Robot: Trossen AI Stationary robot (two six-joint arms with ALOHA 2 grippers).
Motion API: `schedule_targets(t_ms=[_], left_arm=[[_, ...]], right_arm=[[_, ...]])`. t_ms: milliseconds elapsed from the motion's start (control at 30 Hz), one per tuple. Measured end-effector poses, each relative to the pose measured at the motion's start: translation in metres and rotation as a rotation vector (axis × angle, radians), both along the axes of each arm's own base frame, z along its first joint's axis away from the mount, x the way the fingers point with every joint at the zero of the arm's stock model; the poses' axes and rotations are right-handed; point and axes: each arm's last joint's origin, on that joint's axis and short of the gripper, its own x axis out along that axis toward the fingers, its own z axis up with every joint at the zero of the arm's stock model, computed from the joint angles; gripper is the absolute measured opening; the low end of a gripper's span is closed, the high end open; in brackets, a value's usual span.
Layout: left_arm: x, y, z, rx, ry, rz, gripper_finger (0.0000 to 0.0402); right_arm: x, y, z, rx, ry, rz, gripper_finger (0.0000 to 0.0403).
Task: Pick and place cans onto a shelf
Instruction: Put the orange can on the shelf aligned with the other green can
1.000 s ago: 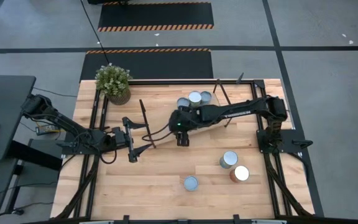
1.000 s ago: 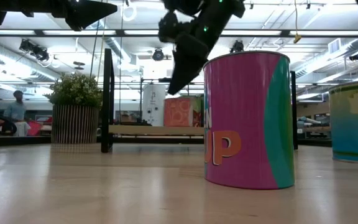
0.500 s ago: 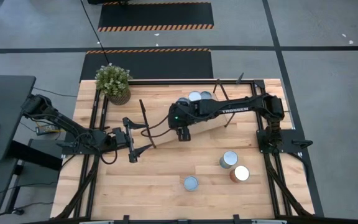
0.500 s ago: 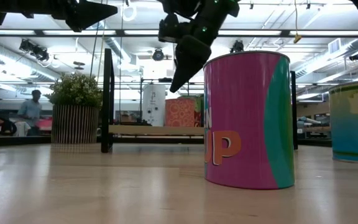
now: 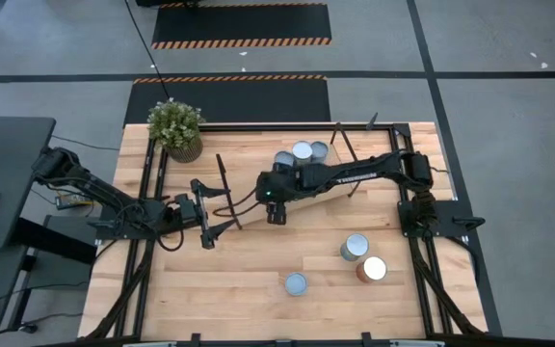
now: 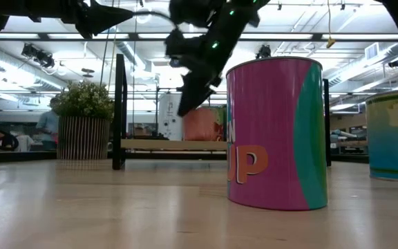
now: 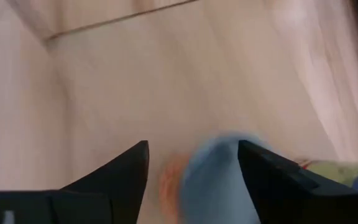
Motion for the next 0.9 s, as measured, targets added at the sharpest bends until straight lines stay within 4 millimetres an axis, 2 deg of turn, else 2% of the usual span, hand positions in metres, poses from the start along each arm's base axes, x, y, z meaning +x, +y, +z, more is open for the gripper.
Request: schedule_targets(t_ms=[333, 533, 667, 767, 900], left_arm=[[0.0, -0.001, -0.001, 0.004, 0.007, -0.014, 0.0389], [0.0, -0.001, -0.002, 0.01, 0.021, -0.014, 0.0389], [0.0, -0.001, -0.002, 0.009, 0.021, -0.014, 0.0389], [0.0, -0.001, -0.002, 0.006, 0.015, -0.014, 0.0389], [0.0, -0.001, -0.002, 0.007, 0.015, -0.014, 0.0389]], right_arm=[[0.002, -0.001, -0.007, 0.011, -0.008, -0.084, 0.0197], [0.001, 0.0, -0.006, 0.019, 0.015, -0.035, 0.0132], [-0.006, 0.001, -0.002, 0.051, 0.076, 0.067, 0.0078], [-0.013, -0.001, 0.004, 0.064, 0.125, 0.21, 0.0038], [-0.025, -0.008, 0.012, 0.049, 0.202, 0.389, 0.0011]])
